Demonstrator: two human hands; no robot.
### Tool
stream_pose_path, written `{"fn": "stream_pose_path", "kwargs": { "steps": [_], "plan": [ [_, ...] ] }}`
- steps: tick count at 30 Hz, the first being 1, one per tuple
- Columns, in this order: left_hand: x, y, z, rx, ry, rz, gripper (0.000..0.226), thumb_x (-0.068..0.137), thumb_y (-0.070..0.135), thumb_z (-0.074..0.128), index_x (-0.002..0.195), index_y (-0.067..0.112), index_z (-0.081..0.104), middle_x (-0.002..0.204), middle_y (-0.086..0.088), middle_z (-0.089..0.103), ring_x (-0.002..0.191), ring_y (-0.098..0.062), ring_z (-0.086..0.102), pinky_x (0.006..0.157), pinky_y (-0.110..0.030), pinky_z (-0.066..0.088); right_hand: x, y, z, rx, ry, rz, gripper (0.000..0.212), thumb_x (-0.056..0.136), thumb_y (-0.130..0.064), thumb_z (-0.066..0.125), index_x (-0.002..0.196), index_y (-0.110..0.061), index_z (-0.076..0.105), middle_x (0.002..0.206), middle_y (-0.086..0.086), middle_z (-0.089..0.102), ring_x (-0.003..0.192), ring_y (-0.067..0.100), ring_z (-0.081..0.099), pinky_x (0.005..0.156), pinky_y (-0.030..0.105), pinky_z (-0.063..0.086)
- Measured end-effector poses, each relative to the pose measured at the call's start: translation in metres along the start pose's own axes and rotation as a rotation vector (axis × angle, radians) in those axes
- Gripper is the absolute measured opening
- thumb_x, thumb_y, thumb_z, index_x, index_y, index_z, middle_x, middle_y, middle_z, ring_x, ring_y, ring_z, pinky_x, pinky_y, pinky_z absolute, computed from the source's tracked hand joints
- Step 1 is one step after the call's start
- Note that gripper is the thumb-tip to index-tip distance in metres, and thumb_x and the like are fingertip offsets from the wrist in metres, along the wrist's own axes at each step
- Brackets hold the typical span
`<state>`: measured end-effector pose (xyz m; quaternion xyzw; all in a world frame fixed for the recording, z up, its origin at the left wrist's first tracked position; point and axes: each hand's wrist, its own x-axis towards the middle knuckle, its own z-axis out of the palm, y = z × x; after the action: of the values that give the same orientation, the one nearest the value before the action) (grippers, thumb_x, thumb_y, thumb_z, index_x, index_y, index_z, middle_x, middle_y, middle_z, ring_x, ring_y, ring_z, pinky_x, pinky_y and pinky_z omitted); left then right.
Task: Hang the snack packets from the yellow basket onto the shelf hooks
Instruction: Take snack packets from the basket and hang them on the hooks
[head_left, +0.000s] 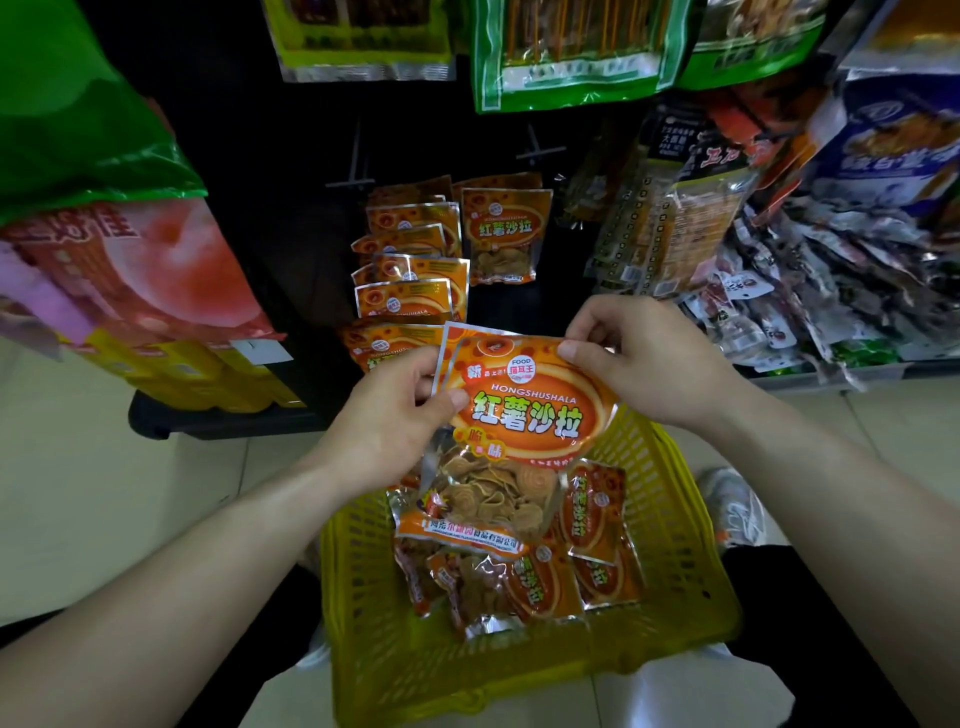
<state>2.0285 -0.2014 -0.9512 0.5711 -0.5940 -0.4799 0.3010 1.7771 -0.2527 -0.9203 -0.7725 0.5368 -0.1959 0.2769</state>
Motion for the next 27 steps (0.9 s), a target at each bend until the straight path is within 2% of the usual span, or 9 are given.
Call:
{"fn": "stream_pose_path", "kwargs": {
  "steps": [3, 7, 11, 17, 23, 25, 27],
  "plan": [
    [0.0012, -0.0027, -0.0011, -0.026, -0.001, -0.024, 0.019, 0.101, 0.024, 0.057, 0.117, 0.031, 0.061, 0.105, 0.009, 0.076, 0.098, -0.01, 0.073, 0.088, -0.041, 0.059, 0.0021, 0.0004, 0.0006, 0.053, -0.014, 0.017, 0.01, 0.088, -0.029, 0.072, 0.081, -0.025, 0.065, 0.077, -0.009, 0.066, 0.073, 0.006, 0.062, 0.064, 0.029, 0.049],
    [0.0043, -0.0067, -0.0014, -0.057, 0.037, -0.055, 0.015, 0.103, 0.027, 0.053, 0.111, 0.037, 0.062, 0.103, 0.007, 0.077, 0.097, -0.012, 0.073, 0.092, -0.046, 0.057, 0.0038, -0.0002, 0.0017, 0.111, -0.018, 0.026, 0.012, 0.085, -0.028, 0.076, 0.081, -0.023, 0.066, 0.077, -0.005, 0.068, 0.072, 0.012, 0.066, 0.069, 0.04, 0.056],
    [0.0071, -0.0072, -0.0007, -0.096, 0.02, -0.082, 0.016, 0.103, 0.027, 0.051, 0.111, 0.036, 0.062, 0.105, 0.007, 0.076, 0.098, -0.012, 0.073, 0.092, -0.044, 0.057, 0.0045, 0.0003, 0.0022, 0.12, -0.013, 0.008, 0.01, 0.087, -0.029, 0.073, 0.082, -0.023, 0.066, 0.075, -0.005, 0.068, 0.07, 0.01, 0.066, 0.067, 0.04, 0.056],
    [0.0053, -0.0083, -0.0016, -0.077, -0.05, -0.073, 0.02, 0.103, 0.022, 0.052, 0.119, 0.033, 0.058, 0.103, 0.01, 0.077, 0.099, -0.01, 0.073, 0.088, -0.037, 0.057, 0.0043, 0.0017, 0.0044, 0.089, -0.021, 0.029, 0.014, 0.09, -0.035, 0.069, 0.081, -0.024, 0.065, 0.072, -0.006, 0.069, 0.066, 0.005, 0.065, 0.061, 0.03, 0.051],
    [0.0053, -0.0099, -0.0015, -0.084, -0.061, -0.086, 0.024, 0.102, 0.016, 0.053, 0.114, 0.037, 0.059, 0.101, 0.01, 0.077, 0.098, -0.011, 0.073, 0.087, -0.036, 0.056, 0.0041, 0.0002, 0.0069, 0.061, -0.012, 0.039, 0.021, 0.09, -0.041, 0.067, 0.077, -0.026, 0.063, 0.071, -0.007, 0.067, 0.066, 0.005, 0.063, 0.06, 0.029, 0.048],
    [0.0058, -0.0101, -0.0009, -0.122, -0.065, -0.093, 0.026, 0.103, 0.014, 0.051, 0.113, 0.036, 0.061, 0.1, 0.008, 0.077, 0.096, -0.012, 0.074, 0.082, -0.029, 0.058, 0.0041, -0.0011, 0.007, 0.059, -0.017, 0.043, 0.022, 0.09, -0.041, 0.067, 0.076, -0.025, 0.063, 0.07, -0.006, 0.067, 0.066, 0.005, 0.063, 0.06, 0.03, 0.049],
    [0.0051, -0.01, 0.0, -0.139, -0.05, -0.084, 0.02, 0.104, 0.022, 0.05, 0.113, 0.034, 0.063, 0.102, 0.009, 0.077, 0.096, -0.01, 0.073, 0.08, -0.024, 0.059, 0.0043, -0.0025, 0.007, 0.061, -0.021, 0.045, 0.022, 0.09, -0.041, 0.067, 0.076, -0.024, 0.063, 0.07, -0.006, 0.067, 0.066, 0.006, 0.063, 0.06, 0.029, 0.049]
  ]
}}
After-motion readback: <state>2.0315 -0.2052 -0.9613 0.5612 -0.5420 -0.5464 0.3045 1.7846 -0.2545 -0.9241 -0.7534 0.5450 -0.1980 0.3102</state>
